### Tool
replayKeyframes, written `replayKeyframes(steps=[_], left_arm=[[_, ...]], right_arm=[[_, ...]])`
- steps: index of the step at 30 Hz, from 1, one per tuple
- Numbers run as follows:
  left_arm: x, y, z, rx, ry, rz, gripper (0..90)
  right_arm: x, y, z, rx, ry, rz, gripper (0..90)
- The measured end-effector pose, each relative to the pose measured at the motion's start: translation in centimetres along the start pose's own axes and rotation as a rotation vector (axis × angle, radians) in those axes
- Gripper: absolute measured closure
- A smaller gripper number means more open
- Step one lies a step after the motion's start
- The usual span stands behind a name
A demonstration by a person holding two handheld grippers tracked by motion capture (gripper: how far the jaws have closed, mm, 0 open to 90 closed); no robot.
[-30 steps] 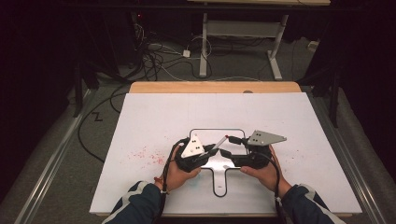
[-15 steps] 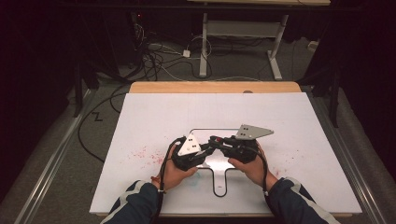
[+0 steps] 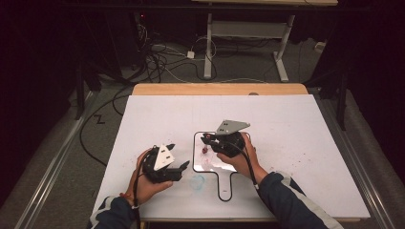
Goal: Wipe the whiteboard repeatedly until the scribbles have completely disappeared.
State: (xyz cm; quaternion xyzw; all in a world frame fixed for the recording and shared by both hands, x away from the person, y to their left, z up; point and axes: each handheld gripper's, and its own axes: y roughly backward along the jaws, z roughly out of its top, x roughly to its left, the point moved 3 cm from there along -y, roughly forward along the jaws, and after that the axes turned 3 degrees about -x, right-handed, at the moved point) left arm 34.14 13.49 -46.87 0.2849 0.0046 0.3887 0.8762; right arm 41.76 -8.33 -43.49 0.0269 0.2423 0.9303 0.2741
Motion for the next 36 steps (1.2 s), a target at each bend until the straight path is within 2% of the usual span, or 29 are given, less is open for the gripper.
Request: replayKeyframes(steps=[3,5,8,9,10,12,14,16,18,19,20,21,22,23,24,25,26,28,29,30,31,32,33,34,35,36], left_arm=[[0.2,1.3,-1.3,0.026,0.035,0.026,21.1],[0.1,1.9,-1.9,0.026,0.045,0.035,20.8],[-0.1,2.7,-2.3,0.024,0.042,0.033,20.7],[0.0,2.9,-2.3,0.015,0.038,0.034,20.7],[0.0,3.0,-2.4,0.012,0.048,0.032,20.7],[-0.1,3.2,-2.6,0.018,0.058,0.027,20.7],[-0.1,3.3,-2.6,0.017,0.068,0.027,20.7],[-0.1,3.2,-2.6,0.018,0.072,0.026,20.7],[-0.1,3.1,-2.6,0.026,0.067,0.02,20.7],[-0.2,3.0,-2.6,0.029,0.064,0.016,20.6],[-0.2,2.9,-2.6,0.031,0.061,0.014,20.7],[-0.2,2.9,-2.6,0.029,0.068,0.012,20.6],[-0.2,2.8,-2.6,0.03,0.071,0.01,20.6],[-0.2,2.8,-2.6,0.033,0.069,0.007,20.6],[-0.3,2.8,-2.6,0.034,0.065,0.004,20.6],[-0.3,2.8,-2.6,0.031,0.067,0.004,20.5],[-0.4,2.8,-2.6,0.032,0.065,0.004,20.4],[-0.4,2.7,-2.5,0.029,0.066,-0.003,20.4],[-0.4,2.7,-2.5,0.029,0.064,-0.001,20.4],[-0.3,2.7,-2.5,0.028,0.066,-0.002,20.4],[-0.3,2.6,-2.5,0.027,0.069,-0.004,20.4],[-0.3,2.6,-2.5,0.027,0.068,-0.003,20.3],[-0.3,2.6,-2.6,0.026,0.067,0.0,20.3],[-0.3,2.6,-2.6,0.03,0.06,-0.001,20.3],[-0.4,2.6,-2.6,0.03,0.056,-0.001,20.3],[-0.4,2.6,-2.6,0.028,0.057,-0.002,20.0]], right_arm=[[0.1,-0.5,0.5,0.033,0.044,-0.04,80.9],[-0.1,-0.8,0.9,0.072,0.087,-0.107,81.0],[-0.3,-1.0,1.3,0.095,0.045,-0.09,81.0],[0.1,-1.1,1.4,0.093,0.034,-0.048,81.0],[0.7,-1.1,1.5,0.1,0.048,-0.024,81.0],[1.7,-1.0,1.8,0.133,0.098,-0.01,80.9],[1.7,-1.2,2.0,0.16,0.128,-0.047,81.0],[0.9,-1.4,2.1,0.17,0.12,-0.087,81.0],[0.8,-1.5,2.2,0.164,0.087,-0.072,81.0],[1.1,-1.5,2.2,0.158,0.072,-0.034,81.0],[1.5,-1.5,2.2,0.148,0.046,0.029,81.0],[1.9,-1.4,2.2,0.151,0.046,0.047,81.0],[2.1,-1.3,2.2,0.159,0.068,0.037,81.0],[2.1,-1.3,2.3,0.168,0.094,0.004,81.0],[1.7,-1.4,2.3,0.188,0.145,-0.066,81.0],[1.0,-1.4,2.2,0.197,0.151,-0.108,81.0],[0.2,-1.4,2.1,0.179,0.092,-0.096,81.0],[-0.6,-1.2,2.0,0.163,0.033,-0.075,81.0],[-0.4,-1.1,1.9,0.155,0.01,-0.053,81.0],[0.0,-1.0,1.8,0.145,-0.016,-0.007,81.0],[0.5,-1.0,1.8,0.138,-0.023,0.036,81.0],[1.0,-1.0,1.9,0.143,-0.009,0.047,81.0],[1.3,-1.0,1.9,0.152,0.025,0.037,81.0],[1.2,-1.0,2.0,0.164,0.058,-0.001,81.0],[0.9,-1.0,2.0,0.18,0.097,-0.06,81.0],[0.5,-1.0,2.0,0.194,0.116,-0.12,81.0]])
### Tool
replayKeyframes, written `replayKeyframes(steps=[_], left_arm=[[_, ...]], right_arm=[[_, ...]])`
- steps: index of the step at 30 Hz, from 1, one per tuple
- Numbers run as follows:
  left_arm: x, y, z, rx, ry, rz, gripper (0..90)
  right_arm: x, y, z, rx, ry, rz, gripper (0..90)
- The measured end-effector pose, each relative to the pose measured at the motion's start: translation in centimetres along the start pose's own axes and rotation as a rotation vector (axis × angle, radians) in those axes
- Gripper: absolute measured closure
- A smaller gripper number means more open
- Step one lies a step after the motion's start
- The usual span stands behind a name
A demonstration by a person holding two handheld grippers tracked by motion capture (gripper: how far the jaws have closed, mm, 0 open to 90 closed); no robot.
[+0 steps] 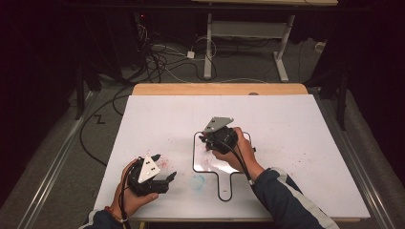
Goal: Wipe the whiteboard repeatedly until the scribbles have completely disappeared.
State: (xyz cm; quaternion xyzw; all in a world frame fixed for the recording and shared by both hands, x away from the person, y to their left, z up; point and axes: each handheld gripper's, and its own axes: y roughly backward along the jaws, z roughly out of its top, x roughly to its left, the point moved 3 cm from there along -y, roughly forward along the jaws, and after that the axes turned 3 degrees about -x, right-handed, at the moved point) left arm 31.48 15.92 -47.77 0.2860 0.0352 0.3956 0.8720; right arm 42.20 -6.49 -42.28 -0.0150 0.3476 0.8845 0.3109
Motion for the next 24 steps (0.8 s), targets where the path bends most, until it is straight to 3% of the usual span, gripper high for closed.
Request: replayKeyframes(steps=[2,4,6,8,11,12,14,17,20,22,24], left_arm=[[0.0,0.0,0.1,-0.006,-0.006,0.002,19.8],[0.0,0.0,0.0,-0.006,-0.009,0.0,19.8],[0.1,-0.1,0.0,-0.006,-0.02,0.008,19.8],[0.0,0.0,0.0,0.001,-0.014,0.006,19.8],[0.0,0.0,0.0,0.001,-0.018,0.007,19.8],[0.0,0.0,0.0,0.001,-0.02,0.005,19.8],[0.0,-0.1,0.0,0.004,-0.023,0.004,19.8],[0.0,-0.1,0.0,0.003,-0.022,0.002,19.8],[0.0,-0.1,0.0,0.003,-0.021,0.001,19.8],[-0.1,-0.1,0.0,0.002,-0.021,-0.002,19.8],[-0.1,-0.2,0.0,-0.002,-0.033,0.001,19.8]], right_arm=[[-0.5,0.0,-0.2,-0.02,-0.044,0.024,81.0],[0.1,0.4,-0.3,-0.041,-0.076,0.113,81.0],[1.2,0.7,-0.3,-0.047,-0.061,0.161,81.0],[1.3,0.9,-0.4,-0.041,-0.049,0.145,81.0],[-0.3,0.7,-0.7,-0.016,-0.04,0.016,81.0],[-0.7,0.7,-0.9,-0.022,-0.07,0.026,81.0],[-1.0,0.8,-1.0,-0.025,-0.083,0.028,81.0],[-0.1,0.8,-0.8,-0.048,-0.132,0.129,81.0],[1.4,0.8,-0.5,-0.06,-0.131,0.203,81.0],[2.1,0.9,-0.3,-0.056,-0.098,0.211,81.0],[2.0,0.9,-0.2,-0.048,-0.076,0.187,81.0]])
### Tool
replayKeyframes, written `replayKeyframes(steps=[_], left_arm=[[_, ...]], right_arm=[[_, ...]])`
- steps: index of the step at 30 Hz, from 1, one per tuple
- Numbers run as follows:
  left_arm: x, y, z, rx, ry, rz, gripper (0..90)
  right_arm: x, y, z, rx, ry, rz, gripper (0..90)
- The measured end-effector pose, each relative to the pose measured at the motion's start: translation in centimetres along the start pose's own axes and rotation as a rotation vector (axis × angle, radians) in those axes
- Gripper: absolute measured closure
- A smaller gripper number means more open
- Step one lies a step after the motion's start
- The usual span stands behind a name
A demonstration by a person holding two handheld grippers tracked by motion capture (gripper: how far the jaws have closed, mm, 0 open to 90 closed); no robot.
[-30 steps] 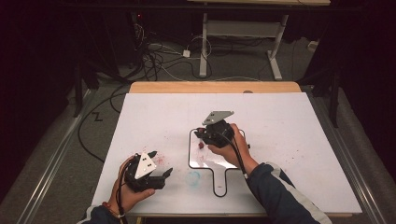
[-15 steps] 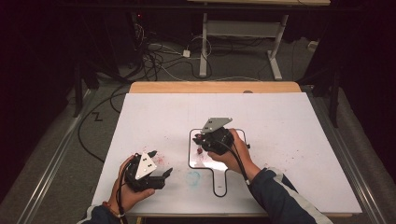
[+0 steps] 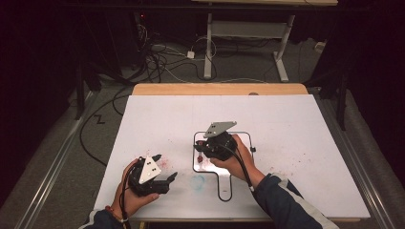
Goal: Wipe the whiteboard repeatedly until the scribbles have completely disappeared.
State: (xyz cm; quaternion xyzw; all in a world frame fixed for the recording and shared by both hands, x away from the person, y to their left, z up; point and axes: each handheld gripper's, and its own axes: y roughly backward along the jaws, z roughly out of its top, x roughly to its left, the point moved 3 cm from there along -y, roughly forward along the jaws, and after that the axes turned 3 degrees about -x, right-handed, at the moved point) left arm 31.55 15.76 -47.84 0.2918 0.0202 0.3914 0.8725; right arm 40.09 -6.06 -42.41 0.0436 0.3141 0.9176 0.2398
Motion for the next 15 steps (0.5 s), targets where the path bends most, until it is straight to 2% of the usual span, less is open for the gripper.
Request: replayKeyframes(steps=[2,3,4,5,7,9,10,11,12,14,15], left_arm=[[-0.1,0.0,0.0,0.0,0.001,-0.003,19.8],[-0.1,0.0,0.0,0.001,-0.001,-0.004,19.8],[-0.1,0.0,0.0,0.001,-0.003,-0.003,19.8],[-0.1,0.1,-0.1,0.006,0.009,-0.01,19.8],[0.0,0.0,0.0,0.001,0.005,-0.007,19.8],[-0.1,-0.1,-0.1,0.009,0.012,-0.013,19.8],[-0.2,0.0,-0.1,0.01,0.009,-0.015,19.8],[-0.2,-0.1,-0.1,0.013,0.007,-0.016,19.8],[-0.3,-0.1,0.0,0.013,0.006,-0.015,19.8],[-0.3,-0.1,0.1,0.003,-0.005,-0.012,19.8],[-0.3,0.0,0.1,0.003,-0.006,-0.012,19.8]], right_arm=[[-0.8,0.1,0.0,0.036,0.06,-0.131,81.0],[-1.2,0.1,0.0,0.04,0.066,-0.159,81.0],[-1.5,0.2,-0.2,0.029,0.036,-0.144,81.0],[-1.4,0.4,-0.3,0.027,0.027,-0.133,81.0],[-0.5,0.7,-0.4,0.012,-0.019,-0.024,81.0],[0.9,1.0,-0.5,0.019,0.03,0.003,81.0],[1.3,1.1,-0.6,0.016,0.034,0.023,81.0],[1.2,1.2,-0.6,0.018,0.041,0.017,81.0],[0.9,1.3,-0.6,0.026,0.041,-0.011,81.0],[-0.4,1.3,-0.8,0.044,0.08,-0.136,81.0],[-0.9,1.4,-1.0,0.027,0.034,-0.113,81.0]])
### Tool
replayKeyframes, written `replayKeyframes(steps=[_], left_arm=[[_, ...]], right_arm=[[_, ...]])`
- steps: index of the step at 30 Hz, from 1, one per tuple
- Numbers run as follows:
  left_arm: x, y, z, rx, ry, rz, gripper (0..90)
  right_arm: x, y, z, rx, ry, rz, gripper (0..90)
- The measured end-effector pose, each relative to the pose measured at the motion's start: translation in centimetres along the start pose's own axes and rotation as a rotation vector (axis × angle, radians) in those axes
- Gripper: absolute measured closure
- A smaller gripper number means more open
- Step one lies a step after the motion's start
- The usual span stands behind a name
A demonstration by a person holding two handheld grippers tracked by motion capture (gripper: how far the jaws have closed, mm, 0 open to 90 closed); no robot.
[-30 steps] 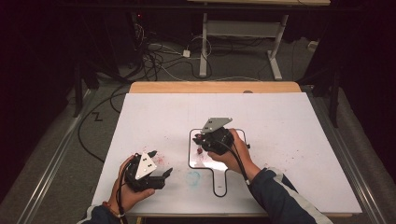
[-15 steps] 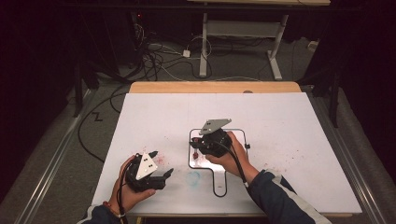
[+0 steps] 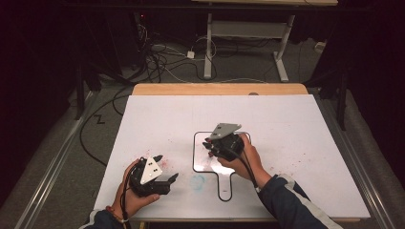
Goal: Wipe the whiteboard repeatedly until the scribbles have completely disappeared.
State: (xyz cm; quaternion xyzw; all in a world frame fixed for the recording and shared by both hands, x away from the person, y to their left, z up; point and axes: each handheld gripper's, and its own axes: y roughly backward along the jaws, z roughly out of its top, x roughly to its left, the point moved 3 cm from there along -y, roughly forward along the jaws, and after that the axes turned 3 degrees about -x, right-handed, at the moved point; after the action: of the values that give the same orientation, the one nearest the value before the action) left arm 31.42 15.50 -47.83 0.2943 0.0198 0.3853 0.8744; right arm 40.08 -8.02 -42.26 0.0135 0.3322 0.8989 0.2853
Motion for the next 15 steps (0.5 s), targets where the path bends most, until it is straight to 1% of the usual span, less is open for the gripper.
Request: replayKeyframes(steps=[1,2,3,4,5,7,9,10,12,14,15], left_arm=[[0.0,0.0,0.0,0.0,0.0,-0.001,19.8],[0.0,-0.1,0.0,0.003,0.0,-0.002,19.8],[0.1,-0.1,-0.1,0.005,0.001,-0.002,19.8],[0.1,-0.2,-0.1,0.013,0.015,-0.008,19.8],[0.1,-0.2,-0.1,0.015,0.015,-0.009,19.8],[0.0,-0.2,-0.1,0.016,0.011,-0.01,19.8],[0.0,-0.2,-0.1,0.016,0.009,-0.01,19.8],[0.0,-0.2,-0.1,0.016,0.009,-0.009,19.8],[-0.1,-0.2,-0.1,0.015,0.009,-0.009,19.8],[-0.1,-0.2,-0.1,0.019,0.007,-0.011,19.8],[-0.1,-0.3,-0.1,0.019,0.008,-0.01,19.8]], right_arm=[[-0.3,0.1,-0.1,-0.011,-0.024,0.007,81.0],[-0.1,0.2,-0.2,-0.017,-0.026,0.018,81.0],[0.4,0.2,-0.3,-0.029,-0.037,0.065,81.0],[1.0,0.3,-0.2,-0.036,-0.033,0.096,81.0],[1.8,0.4,-0.1,-0.035,-0.006,0.109,81.0],[2.5,0.5,-0.1,-0.036,0.0,0.141,81.0],[2.7,0.6,0.0,-0.026,0.018,0.134,81.0],[2.5,0.6,0.0,-0.02,0.022,0.115,81.0],[2.0,0.6,-0.1,0.006,0.064,0.016,81.0],[1.8,0.7,-0.2,0.006,0.045,0.023,81.0],[2.0,0.8,-0.2,0.003,0.042,0.038,81.0]])
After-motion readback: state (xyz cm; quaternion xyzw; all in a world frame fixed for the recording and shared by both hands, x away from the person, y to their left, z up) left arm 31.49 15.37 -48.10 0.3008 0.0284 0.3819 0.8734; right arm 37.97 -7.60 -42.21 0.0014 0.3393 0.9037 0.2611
